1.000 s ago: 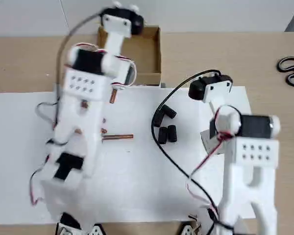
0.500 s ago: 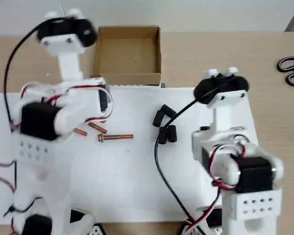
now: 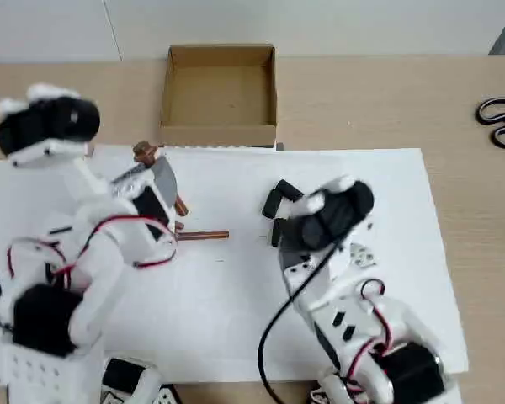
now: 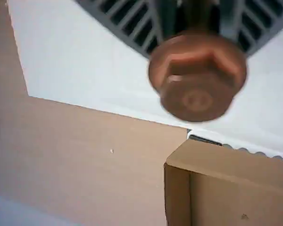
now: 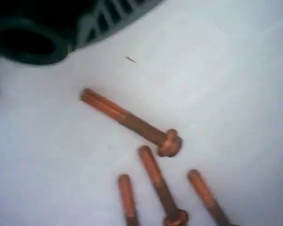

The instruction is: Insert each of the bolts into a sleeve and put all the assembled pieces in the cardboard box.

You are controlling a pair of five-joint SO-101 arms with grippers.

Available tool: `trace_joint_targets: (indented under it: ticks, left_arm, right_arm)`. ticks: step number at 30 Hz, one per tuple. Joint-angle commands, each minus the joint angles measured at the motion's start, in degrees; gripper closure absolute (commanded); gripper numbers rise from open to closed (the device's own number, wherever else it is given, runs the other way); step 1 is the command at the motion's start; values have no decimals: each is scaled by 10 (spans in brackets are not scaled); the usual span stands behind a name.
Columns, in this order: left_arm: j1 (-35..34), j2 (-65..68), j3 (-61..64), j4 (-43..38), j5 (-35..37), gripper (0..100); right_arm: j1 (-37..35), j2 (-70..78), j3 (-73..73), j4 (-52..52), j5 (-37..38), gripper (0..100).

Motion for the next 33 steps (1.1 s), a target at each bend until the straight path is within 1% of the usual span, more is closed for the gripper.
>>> trace_joint_targets:
  ticks: [1,4,8,10,12,17,20,27,33]
  left_arm:
    - [-2,-73,73,-58,31,995]
    - [-4,-141,135,-119,62,995]
    - [2,-222,211,-162,105,995]
    - [1,-258,249,-171,115,995]
    - [2,-289,278,-173,117,995]
    - [3,-348,323,-171,116,995]
    - [6,-369,349,-173,116,995]
    - [107,-378,357,-173,114,995]
    - [140,-378,360,-170,91,995]
  right_arm:
    - [-34,-44,28,-18,-3,995]
    - [-71,-71,53,-17,-4,995]
    - [-121,-96,76,-18,-3,995]
    - [-139,-107,89,-20,0,995]
    - [-150,-118,104,-45,14,995]
    - [-153,-130,142,-108,74,995]
    - [-153,-131,162,-131,88,995]
    - [-153,-134,206,-164,85,995]
    - [-153,-134,211,-180,86,995]
